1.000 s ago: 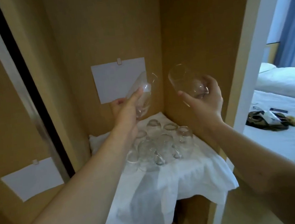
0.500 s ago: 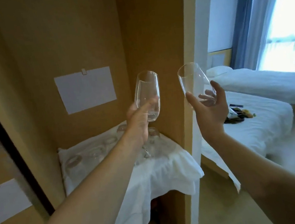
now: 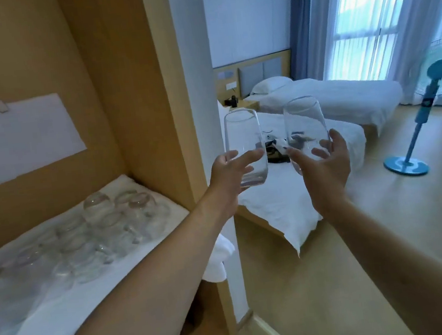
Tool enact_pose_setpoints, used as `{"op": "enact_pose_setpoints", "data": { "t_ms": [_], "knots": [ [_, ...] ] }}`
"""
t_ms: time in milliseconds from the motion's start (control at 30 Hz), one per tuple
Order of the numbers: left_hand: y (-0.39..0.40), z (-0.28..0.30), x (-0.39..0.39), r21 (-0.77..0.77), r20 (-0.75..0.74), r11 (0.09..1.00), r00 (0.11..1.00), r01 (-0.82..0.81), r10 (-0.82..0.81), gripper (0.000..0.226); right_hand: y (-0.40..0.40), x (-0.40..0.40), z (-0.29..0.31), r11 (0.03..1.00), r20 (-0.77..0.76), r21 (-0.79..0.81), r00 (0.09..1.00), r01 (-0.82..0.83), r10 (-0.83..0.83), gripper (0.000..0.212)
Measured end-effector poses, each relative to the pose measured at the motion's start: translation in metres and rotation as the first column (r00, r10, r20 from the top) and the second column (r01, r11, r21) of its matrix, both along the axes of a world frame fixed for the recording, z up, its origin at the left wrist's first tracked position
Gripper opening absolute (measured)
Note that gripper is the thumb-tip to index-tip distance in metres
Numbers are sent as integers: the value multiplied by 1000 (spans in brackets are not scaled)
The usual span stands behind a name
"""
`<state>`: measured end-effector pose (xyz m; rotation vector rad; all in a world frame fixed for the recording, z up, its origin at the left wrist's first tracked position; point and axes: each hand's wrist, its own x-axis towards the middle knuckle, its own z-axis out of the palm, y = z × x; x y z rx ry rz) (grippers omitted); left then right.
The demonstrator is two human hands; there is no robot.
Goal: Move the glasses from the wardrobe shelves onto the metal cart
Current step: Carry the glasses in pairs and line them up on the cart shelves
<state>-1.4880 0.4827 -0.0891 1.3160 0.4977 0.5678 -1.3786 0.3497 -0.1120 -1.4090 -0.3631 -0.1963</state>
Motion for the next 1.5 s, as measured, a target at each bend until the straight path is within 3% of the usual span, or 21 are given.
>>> {"op": "enact_pose_setpoints", "data": {
  "t_ms": [167, 400, 567, 700, 767, 867, 1067, 1300, 1500],
  "knots": [
    [-47, -22, 75, -26, -41, 997, 996, 79, -80, 88, -56, 57, -32, 997, -6, -79, 1000, 19, -19, 92],
    [-127, -49, 163, -92, -75, 974, 974, 207, -214, 100, -140, 127, -64, 994, -107, -104, 993, 30, -41, 93],
    [-175, -69, 216, -100, -184, 943, 925, 317, -331, 103, -195, 160, -85, 991, -231, -73, 965, 113, -127, 87],
    [-202, -84, 259, -113, -221, 909, 882, 402, -417, 61, -226, 185, -100, 977, -316, -55, 925, 206, -212, 88],
    [-212, -90, 282, -115, -257, 897, 859, 427, -442, 55, -240, 198, -106, 970, -345, -60, 907, 234, -240, 83],
    [-224, -101, 322, -123, -270, 876, 834, 466, -481, 75, -257, 223, -116, 954, -363, -87, 883, 287, -298, 81],
    [-231, -121, 413, -180, -259, 776, 732, 604, -630, 112, -268, 283, -127, 901, -365, -163, 823, 403, -434, 99],
    [-219, -132, 522, -224, -281, 689, 631, 690, -723, 84, -255, 360, -126, 845, -373, -194, 759, 499, -534, 94],
    [-207, -154, 593, -272, -290, 666, 601, 695, -745, 95, -230, 407, -147, 798, -391, -194, 701, 571, -597, 99]
  ]
}}
